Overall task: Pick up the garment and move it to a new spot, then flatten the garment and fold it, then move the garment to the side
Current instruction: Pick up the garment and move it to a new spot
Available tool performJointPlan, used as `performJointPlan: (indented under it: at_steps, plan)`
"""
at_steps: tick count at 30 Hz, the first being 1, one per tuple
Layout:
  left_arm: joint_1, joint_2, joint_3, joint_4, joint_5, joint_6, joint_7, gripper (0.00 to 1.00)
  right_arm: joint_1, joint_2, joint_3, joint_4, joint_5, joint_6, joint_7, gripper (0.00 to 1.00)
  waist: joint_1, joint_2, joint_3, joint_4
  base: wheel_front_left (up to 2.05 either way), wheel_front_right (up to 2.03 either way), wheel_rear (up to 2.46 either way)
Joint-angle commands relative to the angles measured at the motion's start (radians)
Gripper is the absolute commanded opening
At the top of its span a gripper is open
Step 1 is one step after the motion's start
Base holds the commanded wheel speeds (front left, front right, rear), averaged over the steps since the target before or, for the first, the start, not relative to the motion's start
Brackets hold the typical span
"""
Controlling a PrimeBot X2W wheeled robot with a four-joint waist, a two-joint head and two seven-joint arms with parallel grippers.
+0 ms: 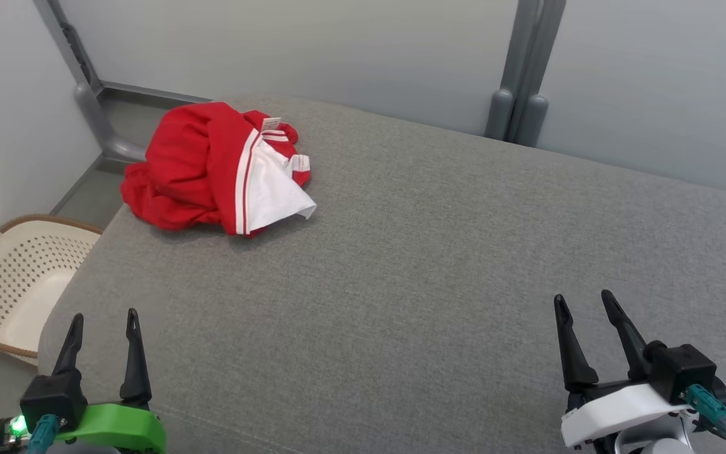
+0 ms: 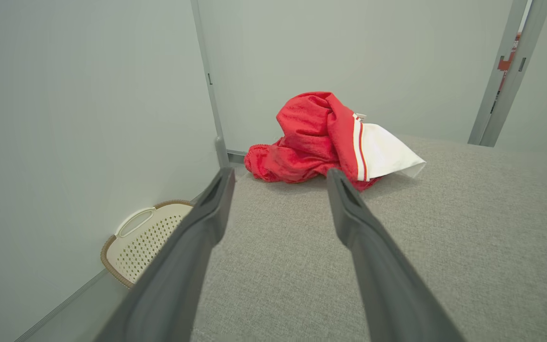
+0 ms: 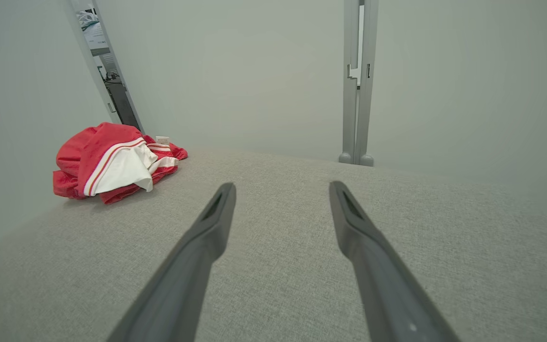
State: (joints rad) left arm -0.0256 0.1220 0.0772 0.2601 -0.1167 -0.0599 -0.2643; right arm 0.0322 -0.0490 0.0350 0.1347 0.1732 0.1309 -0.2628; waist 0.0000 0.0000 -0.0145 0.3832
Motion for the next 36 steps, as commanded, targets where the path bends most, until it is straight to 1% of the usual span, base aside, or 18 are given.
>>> performJointPlan:
  at_steps: [1,9,19,25,30,36]
  plan:
    - [0.012,0.009,0.005,-0.004,-0.004,0.008,-0.001,1.0,0.006,-0.003,0.0,0.003,0.006,0.0,-0.003,1.0,0.0,0.0,-0.007,0.04,0.0,0.0,0.0]
    - [0.021,0.012,0.012,-0.016,-0.007,0.013,0.0,1.0,0.003,-0.003,0.006,0.007,0.008,0.0,-0.003,1.0,0.0,0.0,-0.004,0.09,0.0,0.0,0.0]
    - [0.035,0.009,0.027,-0.023,-0.014,0.018,0.0,1.0,0.003,-0.003,0.014,0.006,0.006,0.0,-0.003,1.0,0.0,0.0,0.002,0.104,0.0,0.0,0.0]
    - [0.034,-0.001,0.032,-0.024,-0.019,0.023,0.0,1.0,-0.003,-0.003,0.019,0.016,-0.003,0.0,-0.003,1.0,0.0,0.0,0.006,0.087,0.0,0.0,0.0]
    - [-0.01,-0.006,0.045,-0.024,-0.039,0.02,0.0,1.0,-0.017,-0.003,0.006,0.011,-0.019,0.0,-0.003,1.0,0.0,0.0,0.025,0.062,0.0,0.0,0.0]
    - [-0.106,0.007,0.067,-0.028,-0.055,0.005,0.0,1.0,-0.043,-0.017,-0.002,0.008,-0.033,0.0,-0.003,1.0,0.0,0.0,0.08,-0.011,0.0,0.0,0.0]
